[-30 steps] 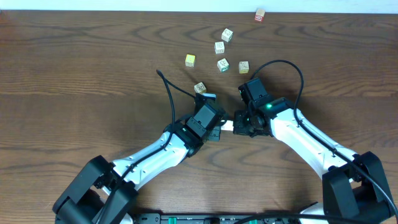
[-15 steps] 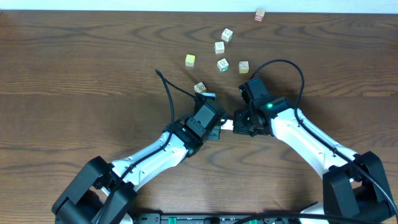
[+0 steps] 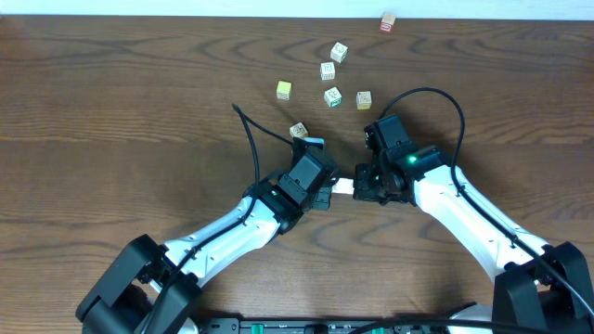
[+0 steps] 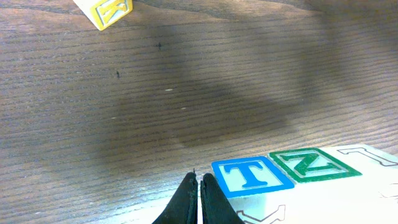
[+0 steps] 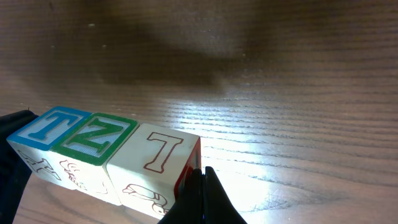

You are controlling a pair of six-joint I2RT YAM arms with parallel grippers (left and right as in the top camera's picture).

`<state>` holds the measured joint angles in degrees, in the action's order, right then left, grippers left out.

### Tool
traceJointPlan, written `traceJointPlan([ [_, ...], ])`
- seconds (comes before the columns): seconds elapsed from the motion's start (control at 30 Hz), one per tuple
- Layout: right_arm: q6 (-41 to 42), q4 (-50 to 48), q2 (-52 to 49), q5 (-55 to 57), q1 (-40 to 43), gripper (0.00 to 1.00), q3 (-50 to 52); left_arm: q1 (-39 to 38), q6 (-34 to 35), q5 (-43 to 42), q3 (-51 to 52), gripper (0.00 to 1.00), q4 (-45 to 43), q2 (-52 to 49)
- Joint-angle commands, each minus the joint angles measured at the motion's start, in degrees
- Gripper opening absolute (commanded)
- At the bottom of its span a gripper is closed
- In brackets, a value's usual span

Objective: Lift 3 blocks
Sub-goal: 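Lift the clamped row higher with both grippers moving upward together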

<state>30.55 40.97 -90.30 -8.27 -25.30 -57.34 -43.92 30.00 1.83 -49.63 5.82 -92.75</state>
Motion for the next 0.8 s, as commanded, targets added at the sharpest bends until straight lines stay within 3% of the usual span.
traceJointPlan([
  [0.0, -1.0, -3.3, 1.8, -20.8, -3.2, 0.01, -2.7, -3.8, 0.1, -15.4, -4.8, 0.07, -3.3, 2.5],
  [0.77, -0.8, -5.6, 2.0, -24.2, -4.0, 0.01, -3.6, -3.8, -0.1, -15.6, -4.9, 0.07, -3.5, 4.1],
])
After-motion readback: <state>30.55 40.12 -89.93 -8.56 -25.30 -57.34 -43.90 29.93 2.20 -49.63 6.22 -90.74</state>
